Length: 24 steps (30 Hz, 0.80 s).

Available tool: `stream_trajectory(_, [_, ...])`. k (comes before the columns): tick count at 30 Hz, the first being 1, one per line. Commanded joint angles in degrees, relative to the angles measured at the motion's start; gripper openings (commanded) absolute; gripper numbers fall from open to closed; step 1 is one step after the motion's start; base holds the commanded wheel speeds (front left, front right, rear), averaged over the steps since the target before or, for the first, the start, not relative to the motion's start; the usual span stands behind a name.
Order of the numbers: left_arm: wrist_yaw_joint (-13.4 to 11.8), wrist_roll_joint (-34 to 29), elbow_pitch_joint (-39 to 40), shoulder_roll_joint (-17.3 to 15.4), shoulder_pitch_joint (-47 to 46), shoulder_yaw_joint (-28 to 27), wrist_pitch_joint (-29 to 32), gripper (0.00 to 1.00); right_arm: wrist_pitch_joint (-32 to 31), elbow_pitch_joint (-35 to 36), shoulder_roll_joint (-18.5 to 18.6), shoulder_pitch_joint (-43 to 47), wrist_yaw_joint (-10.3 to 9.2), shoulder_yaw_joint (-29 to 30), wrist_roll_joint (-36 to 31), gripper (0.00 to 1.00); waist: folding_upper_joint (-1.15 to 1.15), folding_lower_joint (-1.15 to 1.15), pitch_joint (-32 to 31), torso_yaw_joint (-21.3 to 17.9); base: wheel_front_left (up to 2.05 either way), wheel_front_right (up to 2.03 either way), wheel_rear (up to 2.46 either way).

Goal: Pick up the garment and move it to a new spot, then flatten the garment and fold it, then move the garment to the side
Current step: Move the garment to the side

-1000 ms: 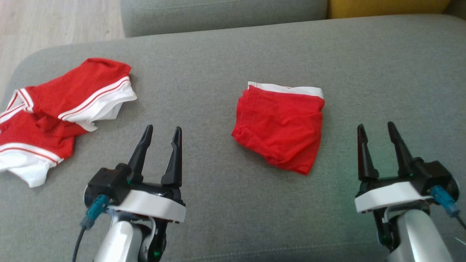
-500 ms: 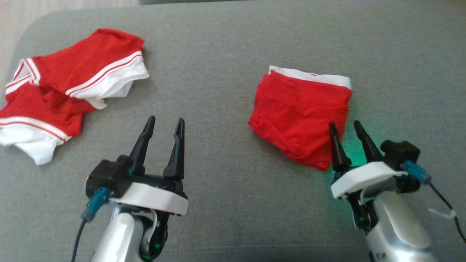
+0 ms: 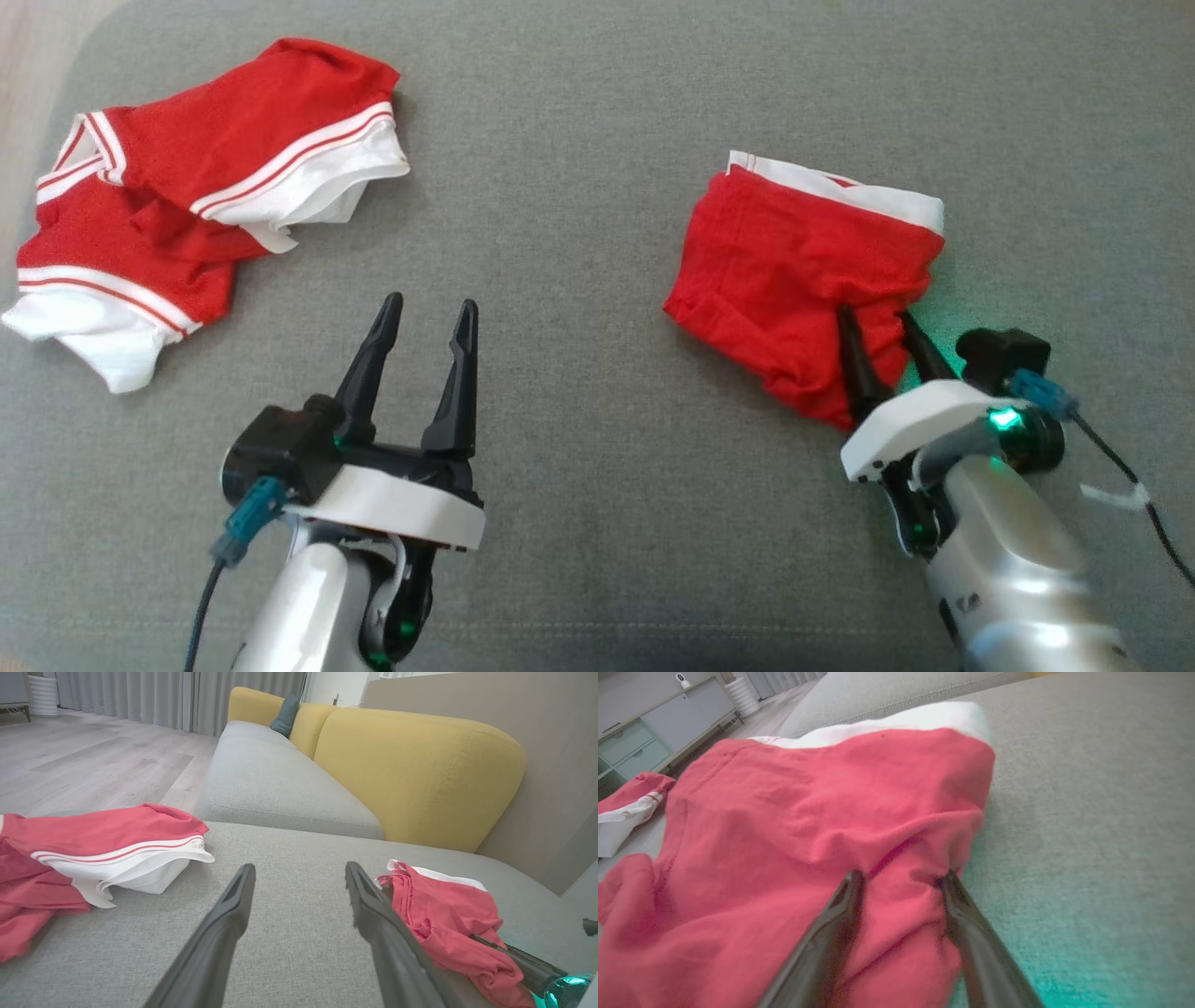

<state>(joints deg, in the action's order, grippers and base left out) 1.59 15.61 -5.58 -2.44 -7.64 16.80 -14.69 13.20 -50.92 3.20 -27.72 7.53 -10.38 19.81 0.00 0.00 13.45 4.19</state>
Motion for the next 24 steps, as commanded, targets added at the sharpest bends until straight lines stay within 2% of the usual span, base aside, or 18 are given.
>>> stream_trajectory(1, [0.20,-0.62,1.92,-0.43,-2.58,-1.82,-0.31,1.00,0.24,0.15,-0.32,-1.47,-0.04,-2.64,0.44,0.00,0.00,0.00,0.20,-0.15,0.00,0.00,0.00])
stream_trajectory(4, [0.16,-0.87,2.03,-0.43,-2.79,-2.23,-0.31,1.00,0.81,-0.94,-0.32,-3.33,-0.04,-3.79,-3.43,0.00,0.00,0.00,0.59,-0.91,0.00,0.00,0.00])
stream_trajectory(7, [0.16,-0.95,2.32,-0.43,-3.18,-2.59,-0.31,1.00,1.38,-0.40,-0.26,-5.05,-0.04,-2.07,-9.42,0.00,0.00,0.00,1.07,-1.95,0.00,0.00,0.00])
stream_trajectory(11, [0.17,-0.86,2.80,-0.43,-3.73,-2.88,-0.31,1.00,1.65,3.36,2.67,-6.48,-0.04,-0.07,-17.78,0.00,0.00,0.00,2.15,-3.54,0.00,0.00,0.00])
stream_trajectory(16, [0.56,-1.05,2.99,-0.43,-4.76,-3.12,-0.31,1.00,0.65,8.23,11.21,-7.64,-0.04,-1.03,-22.77,0.00,0.00,0.00,4.21,-5.38,0.00,0.00,0.00])
stream_trajectory(24, [1.23,-0.89,2.85,-0.43,-7.43,-3.27,-0.31,1.00,-4.68,11.41,27.79,-9.55,-0.04,-6.91,-19.13,0.00,0.00,0.00,7.27,-6.33,0.00,0.00,0.00])
